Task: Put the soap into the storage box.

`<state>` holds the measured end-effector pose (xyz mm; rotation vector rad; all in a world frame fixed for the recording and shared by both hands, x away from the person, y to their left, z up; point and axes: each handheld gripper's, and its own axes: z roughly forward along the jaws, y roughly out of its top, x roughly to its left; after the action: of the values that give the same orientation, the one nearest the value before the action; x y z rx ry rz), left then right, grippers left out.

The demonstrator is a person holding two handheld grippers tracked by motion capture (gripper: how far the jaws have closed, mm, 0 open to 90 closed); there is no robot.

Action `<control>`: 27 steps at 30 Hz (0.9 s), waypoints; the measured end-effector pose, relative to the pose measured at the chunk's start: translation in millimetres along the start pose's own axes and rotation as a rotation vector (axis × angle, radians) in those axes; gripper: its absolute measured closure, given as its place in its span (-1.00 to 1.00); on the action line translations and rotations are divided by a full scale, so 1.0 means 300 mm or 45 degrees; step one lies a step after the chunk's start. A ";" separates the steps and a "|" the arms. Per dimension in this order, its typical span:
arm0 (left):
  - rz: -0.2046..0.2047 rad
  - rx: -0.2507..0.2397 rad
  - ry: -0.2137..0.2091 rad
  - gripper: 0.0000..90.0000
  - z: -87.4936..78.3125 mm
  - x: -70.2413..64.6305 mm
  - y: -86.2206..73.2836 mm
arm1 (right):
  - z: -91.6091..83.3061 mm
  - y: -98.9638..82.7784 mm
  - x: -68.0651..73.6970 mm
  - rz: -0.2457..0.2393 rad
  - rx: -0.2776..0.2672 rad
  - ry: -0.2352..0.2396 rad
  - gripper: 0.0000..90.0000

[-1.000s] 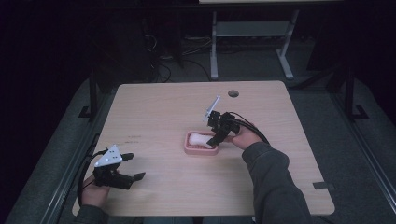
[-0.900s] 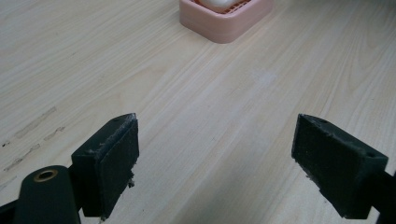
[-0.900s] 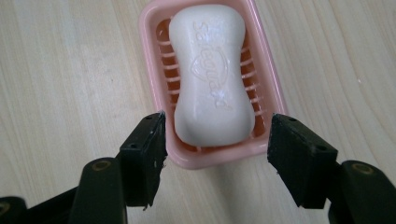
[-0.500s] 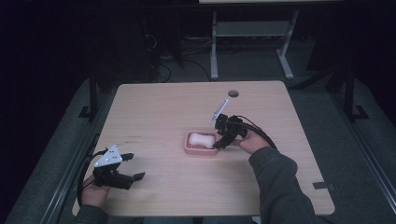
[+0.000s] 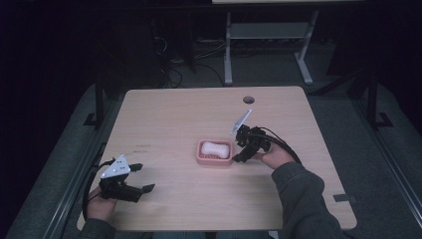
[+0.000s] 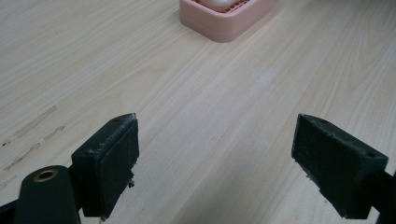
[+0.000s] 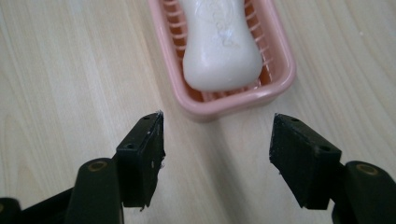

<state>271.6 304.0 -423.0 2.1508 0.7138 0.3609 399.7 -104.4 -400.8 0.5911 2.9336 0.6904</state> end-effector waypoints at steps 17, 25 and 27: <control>-0.003 0.004 -0.001 -0.67 0.002 -0.002 0.000 | -0.025 -0.065 0.021 0.014 -0.038 -0.014 -0.24; -0.006 0.005 -0.003 -0.67 0.003 -0.004 0.000 | -0.036 -0.107 0.029 0.035 -0.050 -0.016 -0.24; -0.009 0.005 -0.003 -0.67 0.003 -0.004 0.000 | -0.037 -0.115 0.030 0.047 -0.039 -0.016 -0.26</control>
<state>271.1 302.8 -423.6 2.1516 0.7211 0.3534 377.6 -134.0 -405.9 0.6457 2.9021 0.7316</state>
